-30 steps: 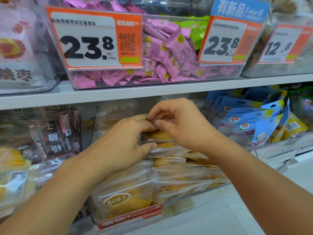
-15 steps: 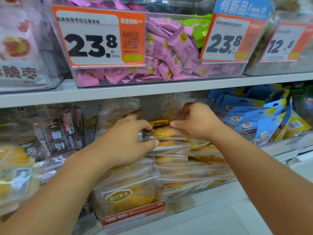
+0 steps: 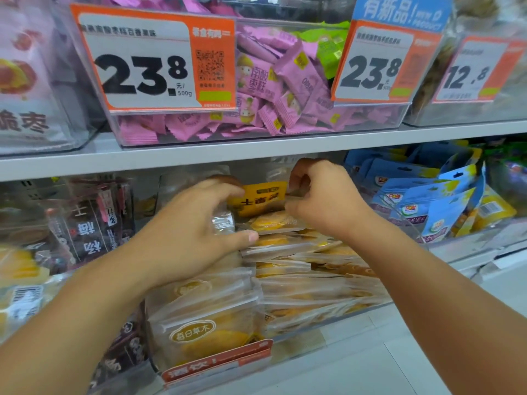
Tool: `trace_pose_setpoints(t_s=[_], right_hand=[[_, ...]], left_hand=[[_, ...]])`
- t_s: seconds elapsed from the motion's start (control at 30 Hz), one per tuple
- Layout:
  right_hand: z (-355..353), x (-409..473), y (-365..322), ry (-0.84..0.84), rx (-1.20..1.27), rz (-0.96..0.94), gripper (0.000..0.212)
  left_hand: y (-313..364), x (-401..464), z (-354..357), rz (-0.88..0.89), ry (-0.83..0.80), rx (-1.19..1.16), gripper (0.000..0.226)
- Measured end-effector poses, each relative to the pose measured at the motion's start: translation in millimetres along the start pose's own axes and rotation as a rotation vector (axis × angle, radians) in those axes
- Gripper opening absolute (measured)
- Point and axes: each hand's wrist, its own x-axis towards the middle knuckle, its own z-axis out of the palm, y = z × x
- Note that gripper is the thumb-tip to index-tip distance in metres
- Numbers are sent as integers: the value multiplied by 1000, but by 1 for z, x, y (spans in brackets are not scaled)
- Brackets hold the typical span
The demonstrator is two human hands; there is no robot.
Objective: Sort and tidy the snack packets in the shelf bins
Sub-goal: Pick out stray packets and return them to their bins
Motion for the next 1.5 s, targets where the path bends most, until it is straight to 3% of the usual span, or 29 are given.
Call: trace_pose_setpoints(t_s=[0.1,0.2,0.27,0.33,0.4,0.47,0.53,0.63,0.7,0.8,0.87,0.97,1.07,1.13,1.23,1.33,1.4,1.5], right_hand=[[2,-9,4,-181,161,-56,54],[-4,-10,12,-134,296,15,22],[-14,-12,13,-54,308,18,4],[-24,-17,10,9,105,-61,14],[-36,-25,0,-28,-315,-134,16],[-46,-31,-15,-1,-610,-192,21],[-49,-32,-34,29,-744,-254,23],[-27,-28,-45,-30,-699,-347,21],[-5,-24,-34,-128,-521,-351,19],[-1,-15,-14,-179,-111,-209,29],[-13,-8,-2,-127,-20,-99,52],[-22,3,9,-294,-142,53,79],[-18,14,10,-473,-144,108,67],[-15,22,1,-464,-231,56,52],[-10,29,-18,-316,-468,-71,33],[0,29,-32,-321,-528,-197,20],[9,30,-31,-324,-499,-260,19],[9,36,-20,-315,-396,-239,38]], left_hand=[[-13,-8,-6,-2,21,-375,64],[-18,-13,-1,-9,-36,-697,61],[-16,-12,2,-28,-36,-747,56],[-13,-9,5,-34,-13,-474,43],[-12,-7,9,-60,59,-60,34],[-5,-3,11,-138,123,22,41],[2,3,12,-131,135,-5,50],[6,13,17,-40,20,37,47],[6,15,22,-33,-139,34,61],[6,17,24,-63,-268,7,60],[5,18,24,-70,-287,4,52],[4,16,23,-88,-292,-11,58],[2,17,24,-128,-270,-35,62],[3,18,24,-123,-260,-42,58],[9,17,19,-110,-259,-97,65],[5,20,7,-173,-130,-83,59],[3,30,1,-244,-40,6,49],[10,54,6,-260,-164,188,49]])
